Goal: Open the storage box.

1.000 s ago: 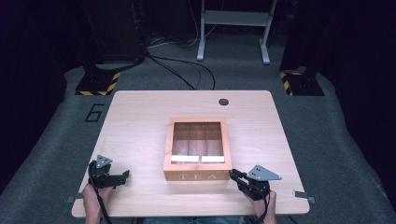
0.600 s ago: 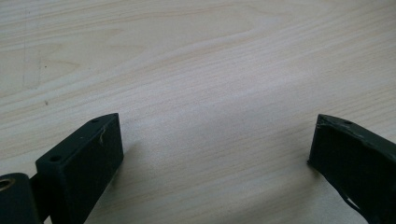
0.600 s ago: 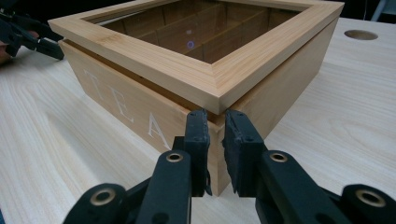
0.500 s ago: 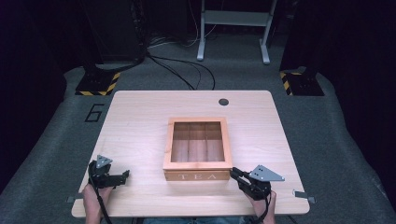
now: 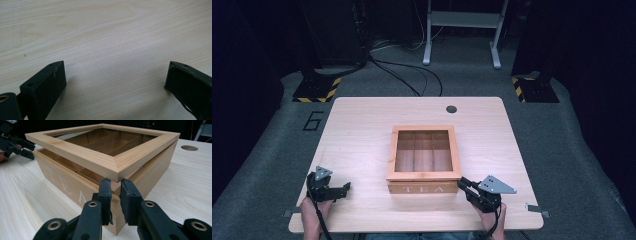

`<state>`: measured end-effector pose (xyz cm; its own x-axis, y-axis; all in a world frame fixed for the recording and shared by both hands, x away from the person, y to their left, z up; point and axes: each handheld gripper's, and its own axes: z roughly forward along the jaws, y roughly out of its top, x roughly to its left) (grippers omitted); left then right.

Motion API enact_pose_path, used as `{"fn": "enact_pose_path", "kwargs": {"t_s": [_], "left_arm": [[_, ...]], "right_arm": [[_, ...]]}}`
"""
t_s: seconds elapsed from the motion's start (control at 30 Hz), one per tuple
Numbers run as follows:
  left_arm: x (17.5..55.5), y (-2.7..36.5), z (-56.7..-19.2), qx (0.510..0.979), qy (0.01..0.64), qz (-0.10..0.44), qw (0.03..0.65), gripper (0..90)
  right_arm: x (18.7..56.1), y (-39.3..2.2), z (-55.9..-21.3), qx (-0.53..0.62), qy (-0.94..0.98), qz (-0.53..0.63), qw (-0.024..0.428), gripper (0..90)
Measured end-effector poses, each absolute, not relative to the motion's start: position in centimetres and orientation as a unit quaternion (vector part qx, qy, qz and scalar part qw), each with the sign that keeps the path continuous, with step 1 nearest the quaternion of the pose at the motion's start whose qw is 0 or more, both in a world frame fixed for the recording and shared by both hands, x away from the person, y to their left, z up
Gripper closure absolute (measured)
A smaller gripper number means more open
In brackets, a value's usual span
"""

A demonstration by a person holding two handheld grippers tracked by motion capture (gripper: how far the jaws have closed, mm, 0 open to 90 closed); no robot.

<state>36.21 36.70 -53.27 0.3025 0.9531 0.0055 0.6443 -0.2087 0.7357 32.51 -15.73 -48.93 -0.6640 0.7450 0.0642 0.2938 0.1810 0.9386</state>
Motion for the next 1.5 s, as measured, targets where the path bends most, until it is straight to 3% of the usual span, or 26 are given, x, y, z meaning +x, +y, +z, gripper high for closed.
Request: {"fn": "enact_pose_path", "kwargs": {"t_s": [0.6, 1.3, 1.5], "left_arm": [[36.2, 36.7, -53.3, 0.740, 0.540, 0.240, 0.322, 3.2], [36.2, 36.7, -53.3, 0.740, 0.540, 0.239, 0.322, 3.3], [36.2, 36.7, -53.2, 0.740, 0.540, 0.239, 0.322, 3.3]], "right_arm": [[34.0, -15.2, -47.5, 0.347, 0.730, 0.549, 0.214, 74.7], [35.8, -14.3, -46.5, 0.369, 0.722, 0.538, 0.231, 54.5], [36.1, -14.0, -45.7, 0.364, 0.711, 0.542, 0.259, 50.9]]}}
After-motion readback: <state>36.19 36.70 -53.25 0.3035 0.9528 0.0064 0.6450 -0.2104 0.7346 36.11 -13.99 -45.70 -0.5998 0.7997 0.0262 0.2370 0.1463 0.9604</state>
